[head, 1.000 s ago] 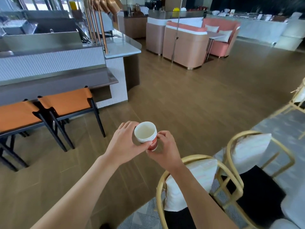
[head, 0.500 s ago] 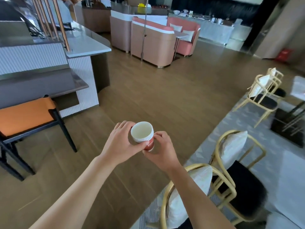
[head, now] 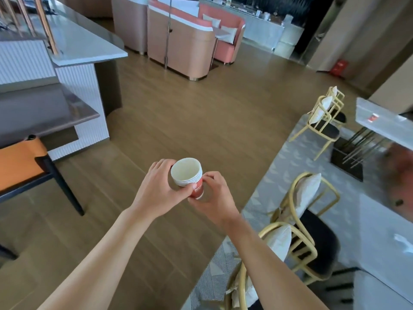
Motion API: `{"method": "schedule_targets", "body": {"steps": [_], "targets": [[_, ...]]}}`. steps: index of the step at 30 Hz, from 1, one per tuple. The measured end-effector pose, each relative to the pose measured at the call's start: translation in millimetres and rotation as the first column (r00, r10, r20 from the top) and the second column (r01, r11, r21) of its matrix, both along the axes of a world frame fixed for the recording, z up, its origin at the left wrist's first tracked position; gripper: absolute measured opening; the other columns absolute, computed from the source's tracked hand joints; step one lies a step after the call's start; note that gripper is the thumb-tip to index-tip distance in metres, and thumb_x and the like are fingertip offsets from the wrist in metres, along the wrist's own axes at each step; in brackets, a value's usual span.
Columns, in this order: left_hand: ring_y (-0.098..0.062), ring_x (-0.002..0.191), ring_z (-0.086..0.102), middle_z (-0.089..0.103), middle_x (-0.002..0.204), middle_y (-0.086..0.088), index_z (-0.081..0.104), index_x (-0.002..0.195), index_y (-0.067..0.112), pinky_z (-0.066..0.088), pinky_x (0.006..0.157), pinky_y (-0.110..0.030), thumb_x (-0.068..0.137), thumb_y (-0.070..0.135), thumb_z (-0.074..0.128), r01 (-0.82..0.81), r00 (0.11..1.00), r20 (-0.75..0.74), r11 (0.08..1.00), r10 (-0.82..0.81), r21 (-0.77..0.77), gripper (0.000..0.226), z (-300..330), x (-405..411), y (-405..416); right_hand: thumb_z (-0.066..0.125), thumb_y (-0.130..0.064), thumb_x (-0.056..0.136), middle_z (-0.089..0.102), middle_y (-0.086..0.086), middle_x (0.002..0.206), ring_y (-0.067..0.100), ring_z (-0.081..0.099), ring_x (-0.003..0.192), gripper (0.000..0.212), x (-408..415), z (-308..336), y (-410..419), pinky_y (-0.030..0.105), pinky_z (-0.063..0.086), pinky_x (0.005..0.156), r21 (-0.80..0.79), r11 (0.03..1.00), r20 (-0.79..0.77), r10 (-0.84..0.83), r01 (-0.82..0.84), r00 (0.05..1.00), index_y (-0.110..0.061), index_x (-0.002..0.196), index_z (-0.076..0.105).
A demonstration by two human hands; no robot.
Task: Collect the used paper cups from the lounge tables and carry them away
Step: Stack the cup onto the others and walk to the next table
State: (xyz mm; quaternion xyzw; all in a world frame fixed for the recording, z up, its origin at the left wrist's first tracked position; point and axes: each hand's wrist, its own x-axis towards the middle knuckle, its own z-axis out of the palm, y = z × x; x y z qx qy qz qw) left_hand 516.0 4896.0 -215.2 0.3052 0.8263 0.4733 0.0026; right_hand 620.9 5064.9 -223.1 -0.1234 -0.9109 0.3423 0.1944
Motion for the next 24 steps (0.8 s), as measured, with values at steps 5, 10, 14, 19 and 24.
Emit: {"method": "schedule_targets", "body": {"steps": [5, 10, 14, 19, 24], "targets": [[-0.009, 0.117, 0.052, 0.059, 0.117, 0.021, 0.059, 0.124, 0.028, 0.043, 0.092, -0.022, 0.073, 0.068, 0.072, 0.005, 0.999, 0.039, 0.999, -0.006, 0.035, 0.066, -11, -31, -1, 0.092, -0.025, 0.075, 0.058, -0.003, 0.120, 0.016, 0.057, 0.117, 0.045, -30, -5, 1, 0.043, 0.047, 0.106, -0.009, 1.000, 0.026, 0.002, -0.001, 1.000, -0.016, 0.115, 0.073], [-0.006, 0.115, 0.051, 0.057, 0.115, 0.026, 0.058, 0.121, 0.031, 0.039, 0.089, -0.012, 0.073, 0.068, 0.073, 0.005, 1.000, 0.030, 1.000, -0.005, 0.025, 0.062, -11, -67, 8, 0.092, -0.023, 0.074, 0.059, 0.000, 0.120, 0.019, 0.058, 0.116, 0.047, -69, -11, 13, 0.046, 0.049, 0.104, -0.027, 1.000, 0.004, 0.012, -0.012, 1.000, -0.013, 0.116, 0.074], [-0.003, 0.115, 0.049, 0.057, 0.115, 0.026, 0.057, 0.120, 0.033, 0.039, 0.088, -0.013, 0.073, 0.068, 0.072, -0.011, 1.000, 0.011, 1.000, 0.011, 0.001, 0.061, -7, -105, 28, 0.093, -0.023, 0.076, 0.058, -0.001, 0.120, 0.018, 0.057, 0.116, 0.048, -109, -15, 33, 0.045, 0.048, 0.104, -0.074, 0.997, -0.026, 0.036, -0.038, 0.999, -0.013, 0.118, 0.073], [-0.004, 0.117, 0.050, 0.056, 0.117, 0.029, 0.055, 0.121, 0.035, 0.040, 0.090, -0.016, 0.073, 0.068, 0.072, -0.011, 1.000, -0.026, 1.000, 0.011, -0.012, 0.060, -6, -158, 83, 0.093, -0.023, 0.075, 0.057, 0.001, 0.122, 0.021, 0.058, 0.117, 0.049, -166, -22, 90, 0.045, 0.047, 0.105, -0.074, 0.996, -0.062, 0.049, -0.054, 0.997, -0.011, 0.119, 0.073], [-0.003, 0.117, 0.050, 0.053, 0.119, 0.032, 0.052, 0.123, 0.040, 0.041, 0.093, -0.021, 0.076, 0.068, 0.070, 0.006, 0.999, -0.036, 0.999, -0.008, -0.037, 0.058, 0, -210, 156, 0.094, -0.025, 0.073, 0.057, 0.000, 0.121, 0.023, 0.059, 0.114, 0.049, -220, -23, 164, 0.048, 0.050, 0.101, -0.056, 0.998, -0.078, 0.020, -0.025, 0.997, -0.012, 0.116, 0.074]]}}
